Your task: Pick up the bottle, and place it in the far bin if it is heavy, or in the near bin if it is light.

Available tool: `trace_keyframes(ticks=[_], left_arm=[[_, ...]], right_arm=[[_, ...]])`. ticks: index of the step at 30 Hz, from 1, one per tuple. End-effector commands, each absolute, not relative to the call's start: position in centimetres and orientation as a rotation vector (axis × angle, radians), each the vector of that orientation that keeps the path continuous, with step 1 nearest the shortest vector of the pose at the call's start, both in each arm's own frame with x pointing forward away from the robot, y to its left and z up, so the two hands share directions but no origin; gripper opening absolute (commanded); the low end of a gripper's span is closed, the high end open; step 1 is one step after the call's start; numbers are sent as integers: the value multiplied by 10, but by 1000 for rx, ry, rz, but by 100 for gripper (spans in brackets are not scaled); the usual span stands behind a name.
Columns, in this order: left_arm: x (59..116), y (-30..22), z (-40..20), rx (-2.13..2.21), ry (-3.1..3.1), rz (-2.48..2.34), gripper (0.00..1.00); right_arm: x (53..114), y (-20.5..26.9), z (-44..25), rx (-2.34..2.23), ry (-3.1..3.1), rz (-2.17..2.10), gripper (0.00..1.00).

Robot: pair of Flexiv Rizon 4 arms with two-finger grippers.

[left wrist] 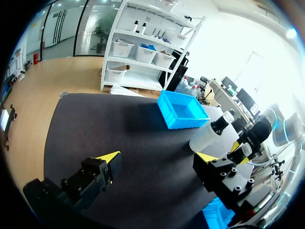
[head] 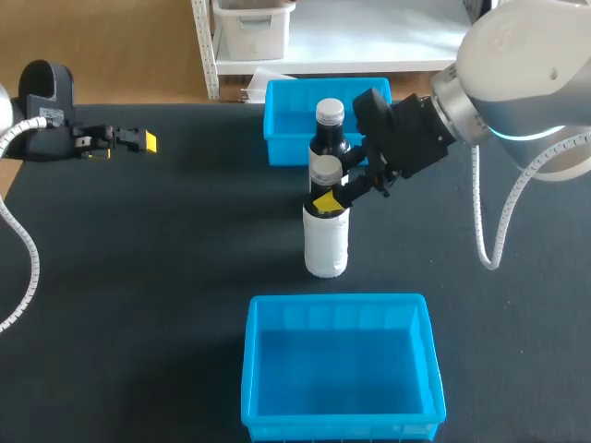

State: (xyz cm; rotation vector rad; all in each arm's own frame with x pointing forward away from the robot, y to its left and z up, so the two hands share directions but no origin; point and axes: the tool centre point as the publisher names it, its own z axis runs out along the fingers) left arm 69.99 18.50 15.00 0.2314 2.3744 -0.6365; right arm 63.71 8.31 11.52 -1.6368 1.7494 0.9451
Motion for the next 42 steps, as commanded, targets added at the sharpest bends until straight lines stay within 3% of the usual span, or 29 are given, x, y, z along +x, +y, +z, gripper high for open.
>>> trace_keyframes(ticks=[1,42], left_arm=[[700,185,150,231,2374,-636,100],[700,185,150,231,2374,-636,100]], right_arm=[[633,80,119,-1633,1746,941,0],[641,52,180,-1674,1727,839,0]])
